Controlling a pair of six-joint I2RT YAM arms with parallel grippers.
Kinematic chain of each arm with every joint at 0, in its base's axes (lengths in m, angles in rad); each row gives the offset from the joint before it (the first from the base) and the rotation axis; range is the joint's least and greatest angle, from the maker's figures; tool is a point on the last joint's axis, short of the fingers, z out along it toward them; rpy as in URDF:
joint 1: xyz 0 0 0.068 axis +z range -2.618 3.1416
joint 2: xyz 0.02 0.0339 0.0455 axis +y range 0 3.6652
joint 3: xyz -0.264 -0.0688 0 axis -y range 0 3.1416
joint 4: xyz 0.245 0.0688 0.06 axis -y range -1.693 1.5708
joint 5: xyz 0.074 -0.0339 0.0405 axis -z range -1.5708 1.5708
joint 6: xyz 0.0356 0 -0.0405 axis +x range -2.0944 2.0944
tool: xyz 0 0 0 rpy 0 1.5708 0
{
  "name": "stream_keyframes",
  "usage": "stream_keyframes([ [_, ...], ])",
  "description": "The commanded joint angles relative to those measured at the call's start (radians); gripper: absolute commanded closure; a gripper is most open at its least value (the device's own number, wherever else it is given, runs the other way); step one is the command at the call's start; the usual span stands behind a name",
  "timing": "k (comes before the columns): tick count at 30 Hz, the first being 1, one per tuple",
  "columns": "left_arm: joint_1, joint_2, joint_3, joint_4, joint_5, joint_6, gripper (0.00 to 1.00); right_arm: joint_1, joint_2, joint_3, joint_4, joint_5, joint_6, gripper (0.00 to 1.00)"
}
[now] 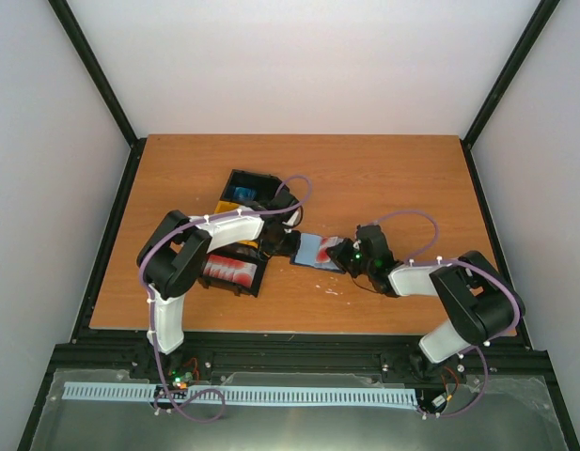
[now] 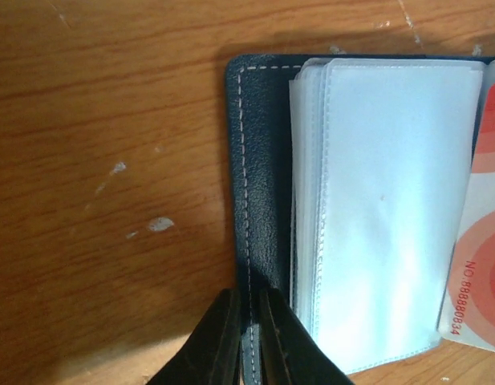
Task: Put the credit cards into the card holder
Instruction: Insert the credit card into the card holder.
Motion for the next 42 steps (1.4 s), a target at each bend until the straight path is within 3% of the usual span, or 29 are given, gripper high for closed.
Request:
stream_keyframes([
  [1, -0.006, 0.016, 0.006, -0.027, 0.008, 0.007, 0.90, -0.007, 0.002, -0.005, -0.043, 0.033, -0.089, 0.97],
  [10, -0.006, 0.021, 0.011, -0.032, 0.012, 0.003, 0.90, -0.007, 0.043, -0.014, 0.015, -0.027, -0.188, 0.97],
  [36, -0.006, 0.037, 0.010, -0.033, 0.031, 0.010, 0.90, -0.007, 0.201, 0.041, 0.118, -0.135, -0.145, 0.97],
  [42, -0.006, 0.038, 0.021, -0.039, 0.014, -0.002, 0.90, -0.007, 0.123, 0.012, -0.022, -0.055, -0.116, 0.97],
])
